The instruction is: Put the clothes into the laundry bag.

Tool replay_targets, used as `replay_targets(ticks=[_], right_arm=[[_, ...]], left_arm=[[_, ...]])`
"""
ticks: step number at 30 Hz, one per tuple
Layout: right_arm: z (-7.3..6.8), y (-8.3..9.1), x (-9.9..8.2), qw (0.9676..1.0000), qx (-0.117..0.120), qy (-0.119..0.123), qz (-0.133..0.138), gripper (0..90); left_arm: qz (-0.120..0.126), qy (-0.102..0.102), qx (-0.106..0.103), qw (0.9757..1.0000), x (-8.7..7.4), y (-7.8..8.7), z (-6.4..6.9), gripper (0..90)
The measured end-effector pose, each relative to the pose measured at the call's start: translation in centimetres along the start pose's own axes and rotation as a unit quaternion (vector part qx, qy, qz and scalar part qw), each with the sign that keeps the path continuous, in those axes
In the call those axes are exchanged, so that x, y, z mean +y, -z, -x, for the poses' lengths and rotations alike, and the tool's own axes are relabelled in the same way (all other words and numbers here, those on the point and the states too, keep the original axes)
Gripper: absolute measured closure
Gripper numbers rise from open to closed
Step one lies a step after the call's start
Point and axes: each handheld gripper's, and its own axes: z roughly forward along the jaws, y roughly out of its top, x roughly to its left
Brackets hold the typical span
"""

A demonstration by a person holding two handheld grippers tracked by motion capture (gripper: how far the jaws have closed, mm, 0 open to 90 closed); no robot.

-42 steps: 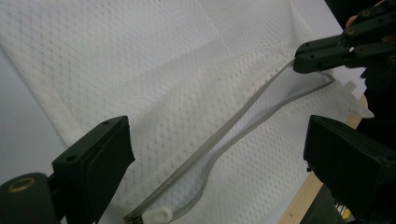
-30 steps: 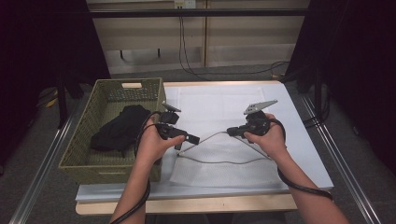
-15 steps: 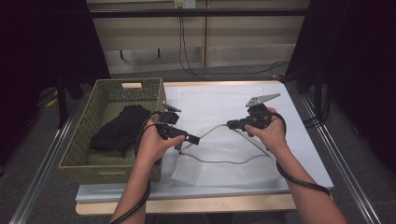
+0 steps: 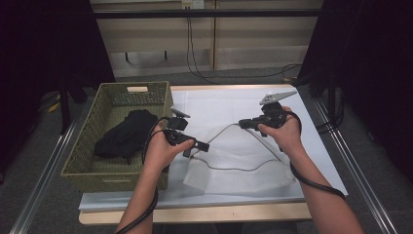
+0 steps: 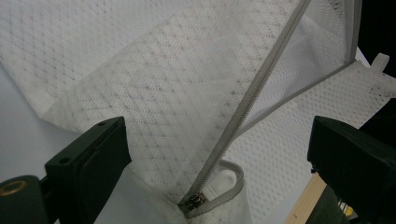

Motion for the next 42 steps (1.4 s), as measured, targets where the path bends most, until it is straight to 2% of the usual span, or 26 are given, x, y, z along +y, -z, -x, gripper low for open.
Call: replay_targets(ticks=[3, 4, 5, 6, 8, 9, 10, 11, 12, 13, 15, 18, 19, 20, 24, 27, 28, 30, 31, 32, 33, 36, 42], right_arm=[[0.1, 0.0, 0.2, 1.0000, 0.001, 0.000, 0.003, 90.0], [0.1, 0.0, 0.2, 1.0000, 0.001, -0.002, 0.004, 90.0], [0.2, 0.0, 0.3, 1.0000, 0.000, -0.003, 0.006, 90.0], [0.2, -0.1, 0.3, 1.0000, -0.001, -0.002, 0.007, 90.0], [0.3, 0.0, 0.5, 0.9999, -0.001, -0.004, 0.011, 90.0], [0.3, 0.1, 0.6, 0.9999, -0.003, -0.002, 0.013, 90.0], [0.2, 0.2, 0.7, 0.9998, -0.005, -0.001, 0.017, 90.0], [0.2, 0.3, 0.9, 0.9998, -0.005, -0.001, 0.019, 90.0], [0.2, 0.4, 0.9, 0.9997, -0.007, -0.004, 0.021, 90.0], [0.2, 0.4, 1.0, 0.9997, -0.012, -0.001, 0.023, 90.0], [0.3, 0.4, 1.0, 0.9996, -0.011, -0.002, 0.024, 90.0], [0.4, 0.5, 1.2, 0.9996, -0.008, -0.002, 0.028, 90.0], [0.3, 0.5, 1.2, 0.9996, -0.008, 0.000, 0.026, 90.0], [0.3, 0.4, 1.2, 0.9997, -0.008, 0.003, 0.023, 90.0], [0.4, 0.3, 1.1, 0.9998, -0.008, 0.003, 0.021, 90.0], [0.3, 0.4, 1.1, 0.9998, -0.007, 0.004, 0.020, 90.0], [0.3, 0.4, 1.1, 0.9998, -0.006, 0.003, 0.020, 90.0], [0.3, 0.4, 1.1, 0.9998, -0.004, 0.004, 0.019, 90.0], [0.3, 0.3, 1.0, 0.9999, -0.004, 0.003, 0.016, 90.0], [0.3, 0.3, 1.0, 0.9999, -0.004, 0.003, 0.016, 90.0], [0.3, 0.2, 0.9, 0.9999, -0.005, 0.002, 0.015, 90.0], [0.4, 0.1, 0.8, 0.9999, -0.004, 0.001, 0.012, 90.0], [0.2, -0.1, 0.7, 1.0000, 0.000, 0.007, 0.005, 90.0]], left_arm=[[0.001, 0.001, 0.000, 1.0000, 0.0, 0.0, 0.1, 5.3], [0.023, 0.028, -0.002, 0.9993, -0.2, -0.3, 0.5, 5.2], [0.021, 0.030, -0.003, 0.9993, -0.2, -0.2, 0.5, 5.2], [0.008, 0.009, -0.002, 0.9999, -0.2, 0.0, 0.3, 5.2], [0.005, -0.002, 0.000, 1.0000, -0.3, 0.3, 0.2, 5.2], [0.028, 0.026, -0.002, 0.9992, -0.4, 0.2, 0.6, 5.2], [0.014, 0.004, 0.000, 0.9999, -0.4, 0.5, 0.4, 5.2], [0.032, 0.026, -0.003, 0.9991, -0.5, 0.4, 0.8, 5.2], [0.025, 0.015, -0.003, 0.9996, -0.5, 0.6, 0.7, 5.1], [0.028, 0.015, 0.000, 0.9995, -0.6, 0.6, 0.8, 5.2], [0.018, 0.000, -0.004, 0.9998, -0.6, 0.9, 0.7, 5.1], [0.019, 0.005, 0.003, 0.9998, -0.7, 1.0, 0.7, 5.0], [0.036, 0.028, 0.000, 0.9990, -0.8, 0.9, 1.0, 5.2], [0.023, 0.004, 0.006, 0.9997, -0.8, 1.1, 0.8, 5.3], [0.012, -0.005, 0.005, 0.9999, -0.7, 1.4, 0.6, 5.1], [0.028, 0.010, 0.001, 0.9995, -0.5, 1.8, 0.7, 5.1], [0.039, 0.021, 0.003, 0.9990, -0.5, 1.9, 0.9, 5.0], [0.018, -0.005, 0.003, 0.9998, -0.2, 2.6, 0.4, 4.9], [0.030, 0.001, 0.008, 0.9995, -0.1, 2.9, 0.4, 4.7], [0.031, 0.001, 0.011, 0.9995, 0.1, 3.3, 0.3, 4.3], [0.035, 0.011, 0.011, 0.9993, 0.2, 3.6, 0.3, 4.7], [0.036, 0.004, 0.021, 0.9991, 0.7, 4.6, -0.2, 4.5], [0.046, 0.017, 0.044, 0.9979, 1.4, 6.6, -1.4, 4.6]])
